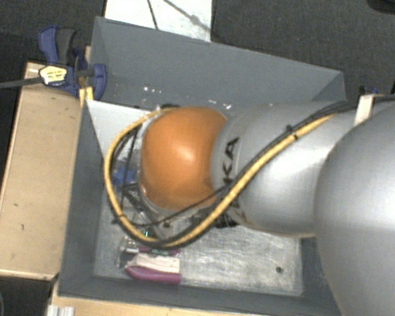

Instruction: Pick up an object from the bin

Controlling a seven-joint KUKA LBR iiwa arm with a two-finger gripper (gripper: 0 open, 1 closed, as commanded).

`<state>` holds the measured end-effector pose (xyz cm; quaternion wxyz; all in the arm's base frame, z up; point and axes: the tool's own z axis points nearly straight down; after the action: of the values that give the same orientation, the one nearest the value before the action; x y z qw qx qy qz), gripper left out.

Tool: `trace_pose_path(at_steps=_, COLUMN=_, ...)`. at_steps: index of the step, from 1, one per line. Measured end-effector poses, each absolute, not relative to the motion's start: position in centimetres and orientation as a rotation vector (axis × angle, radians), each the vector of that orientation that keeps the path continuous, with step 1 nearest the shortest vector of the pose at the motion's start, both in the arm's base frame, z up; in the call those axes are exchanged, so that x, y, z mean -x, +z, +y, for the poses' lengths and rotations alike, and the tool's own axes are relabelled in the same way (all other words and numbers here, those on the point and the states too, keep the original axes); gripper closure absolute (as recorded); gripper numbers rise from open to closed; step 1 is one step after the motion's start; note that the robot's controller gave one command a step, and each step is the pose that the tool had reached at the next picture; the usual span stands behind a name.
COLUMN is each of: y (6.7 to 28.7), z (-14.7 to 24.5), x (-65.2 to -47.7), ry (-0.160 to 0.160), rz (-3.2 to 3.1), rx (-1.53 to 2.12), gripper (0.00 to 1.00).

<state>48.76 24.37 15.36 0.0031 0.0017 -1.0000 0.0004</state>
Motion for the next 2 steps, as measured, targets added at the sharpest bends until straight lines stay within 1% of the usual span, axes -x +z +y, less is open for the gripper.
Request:
trace_pose_path(at_steps=1, y=8.74, z=18.79, x=-51.03, ry=-0.004, rz=-3.139, rx=-0.016, gripper=0.0)
trace_pose_path(at_steps=2, y=9.12, z=19.04, x=-50.96, ry=-0.004, rz=-3.141, rx=-0.019, gripper=1.0)
